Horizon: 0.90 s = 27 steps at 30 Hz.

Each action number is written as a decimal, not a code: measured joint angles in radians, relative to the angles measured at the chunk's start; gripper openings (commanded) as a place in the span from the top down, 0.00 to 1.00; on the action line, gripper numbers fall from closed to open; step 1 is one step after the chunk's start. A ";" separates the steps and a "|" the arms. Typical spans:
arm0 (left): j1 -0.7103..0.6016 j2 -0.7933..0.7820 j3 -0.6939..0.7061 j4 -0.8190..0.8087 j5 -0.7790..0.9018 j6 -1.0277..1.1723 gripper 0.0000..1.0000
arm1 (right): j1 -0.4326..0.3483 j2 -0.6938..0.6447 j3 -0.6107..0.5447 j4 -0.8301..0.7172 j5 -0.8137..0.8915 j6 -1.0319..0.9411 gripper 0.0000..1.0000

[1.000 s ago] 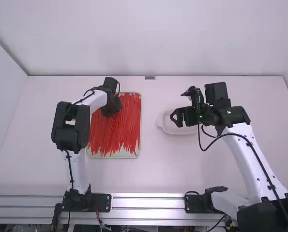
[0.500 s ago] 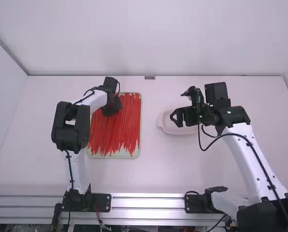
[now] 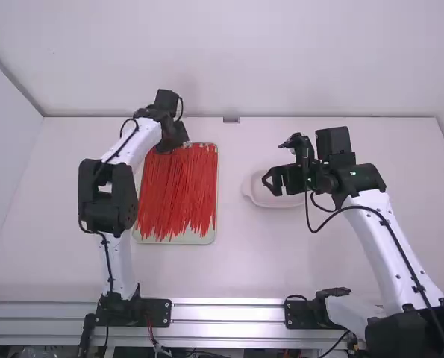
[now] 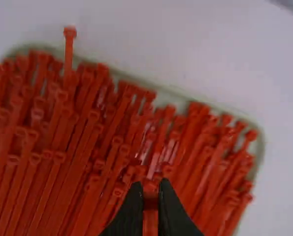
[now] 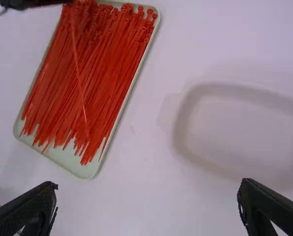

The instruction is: Fasten the cable tie

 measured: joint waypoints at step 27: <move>-0.158 -0.698 -0.208 0.001 -0.186 0.068 0.98 | 0.000 0.000 0.000 0.048 -0.008 -0.001 0.02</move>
